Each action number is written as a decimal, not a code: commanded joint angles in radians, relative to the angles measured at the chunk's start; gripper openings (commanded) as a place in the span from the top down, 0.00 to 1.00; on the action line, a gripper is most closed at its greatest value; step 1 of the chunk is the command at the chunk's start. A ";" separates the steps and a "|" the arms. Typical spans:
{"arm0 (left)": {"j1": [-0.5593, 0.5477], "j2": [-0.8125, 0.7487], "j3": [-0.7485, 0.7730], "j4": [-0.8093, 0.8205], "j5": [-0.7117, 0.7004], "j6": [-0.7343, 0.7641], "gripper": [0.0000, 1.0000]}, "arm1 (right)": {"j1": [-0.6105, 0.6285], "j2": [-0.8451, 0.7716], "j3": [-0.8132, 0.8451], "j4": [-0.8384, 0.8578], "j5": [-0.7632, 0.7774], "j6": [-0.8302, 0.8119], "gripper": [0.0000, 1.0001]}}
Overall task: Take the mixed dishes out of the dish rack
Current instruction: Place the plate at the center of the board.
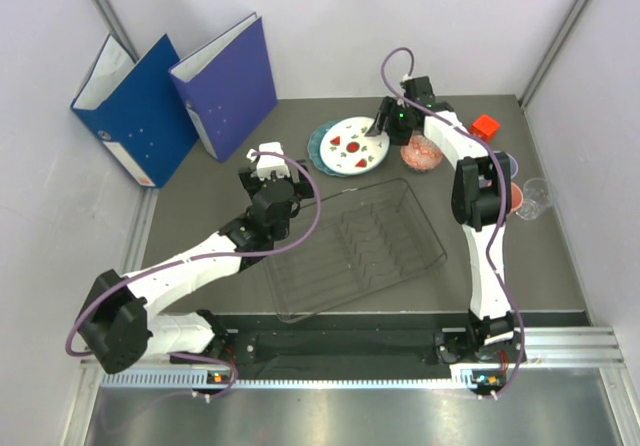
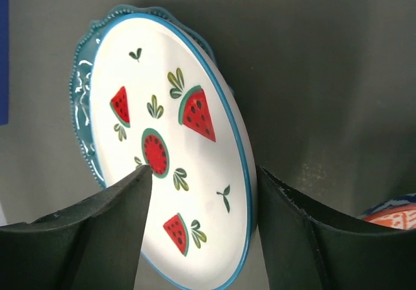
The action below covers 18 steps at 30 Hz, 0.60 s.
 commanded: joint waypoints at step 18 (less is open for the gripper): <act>-0.004 0.019 0.022 0.009 0.000 -0.001 0.01 | 0.033 0.030 0.071 -0.011 0.026 -0.043 0.57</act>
